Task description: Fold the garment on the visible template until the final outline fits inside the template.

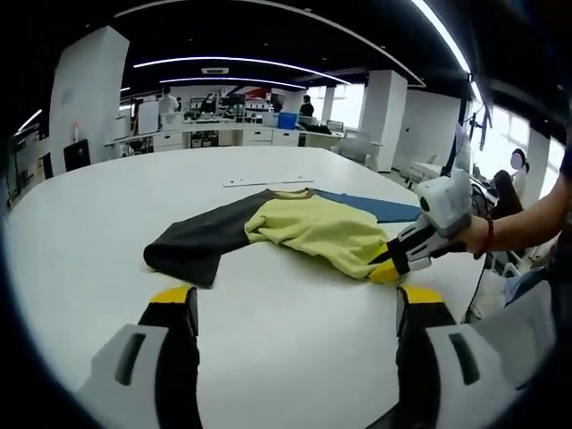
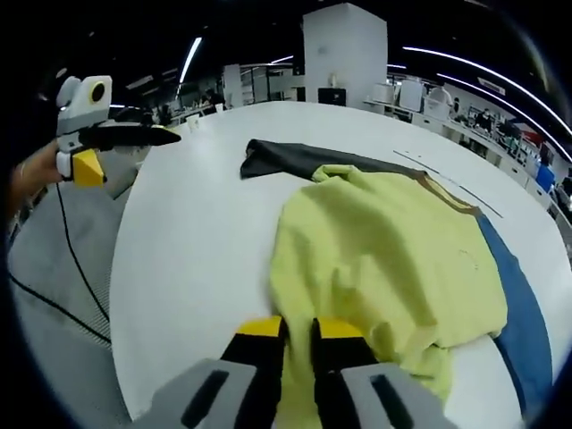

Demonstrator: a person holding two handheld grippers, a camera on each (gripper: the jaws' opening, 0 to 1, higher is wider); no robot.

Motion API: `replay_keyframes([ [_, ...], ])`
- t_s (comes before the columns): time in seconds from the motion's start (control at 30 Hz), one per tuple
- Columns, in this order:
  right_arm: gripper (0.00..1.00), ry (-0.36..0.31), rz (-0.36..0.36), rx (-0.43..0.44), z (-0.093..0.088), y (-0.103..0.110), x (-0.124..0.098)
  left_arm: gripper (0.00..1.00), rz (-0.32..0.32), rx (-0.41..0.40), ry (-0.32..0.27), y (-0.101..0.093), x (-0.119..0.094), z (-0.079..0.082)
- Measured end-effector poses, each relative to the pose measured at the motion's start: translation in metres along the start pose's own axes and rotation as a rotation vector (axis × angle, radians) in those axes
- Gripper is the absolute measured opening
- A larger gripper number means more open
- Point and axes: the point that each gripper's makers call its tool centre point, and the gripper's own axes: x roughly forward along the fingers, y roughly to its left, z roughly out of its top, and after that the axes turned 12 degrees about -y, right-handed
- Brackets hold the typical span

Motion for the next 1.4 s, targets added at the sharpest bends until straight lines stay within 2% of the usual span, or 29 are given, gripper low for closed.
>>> replay_keyframes([
  [0.1, 0.00, 0.007, 0.015, 0.001, 0.003, 0.000, -0.003, 0.89, -0.011, 0.001, 0.007, -0.003, 0.003, -0.002],
  [0.3, 0.00, -0.054, 0.011, -0.007, 0.028, -0.005, -0.017, 0.88, -0.020, 0.006, 0.012, -0.003, 0.005, -0.003],
  [0.5, 0.00, -0.105, -0.018, -0.008, 0.057, -0.024, -0.030, 0.86, -0.017, 0.007, 0.010, -0.002, 0.007, -0.002],
  [0.7, 0.00, -0.134, -0.058, -0.002, 0.075, -0.047, -0.037, 0.84, -0.002, -0.012, -0.015, 0.002, 0.012, 0.003],
  [1.13, 0.00, -0.152, -0.151, 0.048, 0.093, -0.100, -0.040, 0.76, -0.050, -0.005, -0.002, -0.009, 0.028, 0.002],
  [1.3, 0.00, -0.149, -0.184, 0.080, 0.092, -0.120, -0.041, 0.73, -0.057, -0.004, -0.001, -0.009, 0.034, 0.003],
  [1.4, 0.00, -0.128, -0.204, 0.118, 0.085, -0.131, -0.039, 0.71, -0.055, -0.006, 0.002, -0.009, 0.037, 0.002],
])
